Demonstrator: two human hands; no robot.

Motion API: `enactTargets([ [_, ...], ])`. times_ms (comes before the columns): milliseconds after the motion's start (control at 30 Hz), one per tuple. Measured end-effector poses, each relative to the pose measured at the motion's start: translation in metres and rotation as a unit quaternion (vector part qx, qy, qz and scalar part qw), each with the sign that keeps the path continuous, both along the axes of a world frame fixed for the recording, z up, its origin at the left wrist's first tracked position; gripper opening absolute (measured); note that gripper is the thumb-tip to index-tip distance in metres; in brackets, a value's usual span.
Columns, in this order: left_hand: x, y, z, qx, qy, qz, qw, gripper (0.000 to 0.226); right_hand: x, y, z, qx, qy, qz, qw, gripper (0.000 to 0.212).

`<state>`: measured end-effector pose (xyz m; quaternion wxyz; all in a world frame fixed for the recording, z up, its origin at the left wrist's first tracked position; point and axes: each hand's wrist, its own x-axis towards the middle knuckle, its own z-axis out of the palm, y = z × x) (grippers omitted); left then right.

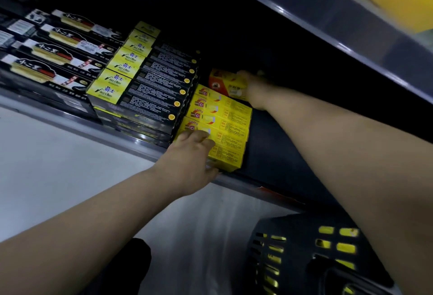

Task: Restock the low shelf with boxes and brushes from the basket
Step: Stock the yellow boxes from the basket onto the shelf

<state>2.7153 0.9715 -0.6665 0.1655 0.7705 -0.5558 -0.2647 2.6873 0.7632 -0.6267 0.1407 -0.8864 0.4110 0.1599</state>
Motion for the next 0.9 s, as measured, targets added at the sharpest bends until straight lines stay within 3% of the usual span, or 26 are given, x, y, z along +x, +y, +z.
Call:
enactTargets([
  [233,0.003,0.001,-0.003,0.002,-0.006,-0.014,1.000,0.062,0.003,0.001,-0.029,0.042,0.065,0.029,0.997,0.056],
  [367,0.001,0.002,0.002,0.009,0.003,-0.014,1.000,0.061,-0.002,0.008,0.000,0.022,0.094,0.046,0.994,0.063],
  [433,0.001,0.005,0.012,0.017,0.018,-0.016,1.000,0.060,-0.010,0.020,0.027,0.012,0.084,0.074,0.994,0.053],
  [667,-0.024,0.018,0.105,-0.058,0.057,-0.078,0.994,0.044,-0.113,0.075,0.146,-0.003,-0.111,0.116,0.987,0.028],
  [900,-0.094,0.017,0.209,-0.099,-0.008,-0.187,0.977,0.032,-0.248,0.125,0.196,0.054,-0.254,0.011,0.966,0.022],
])
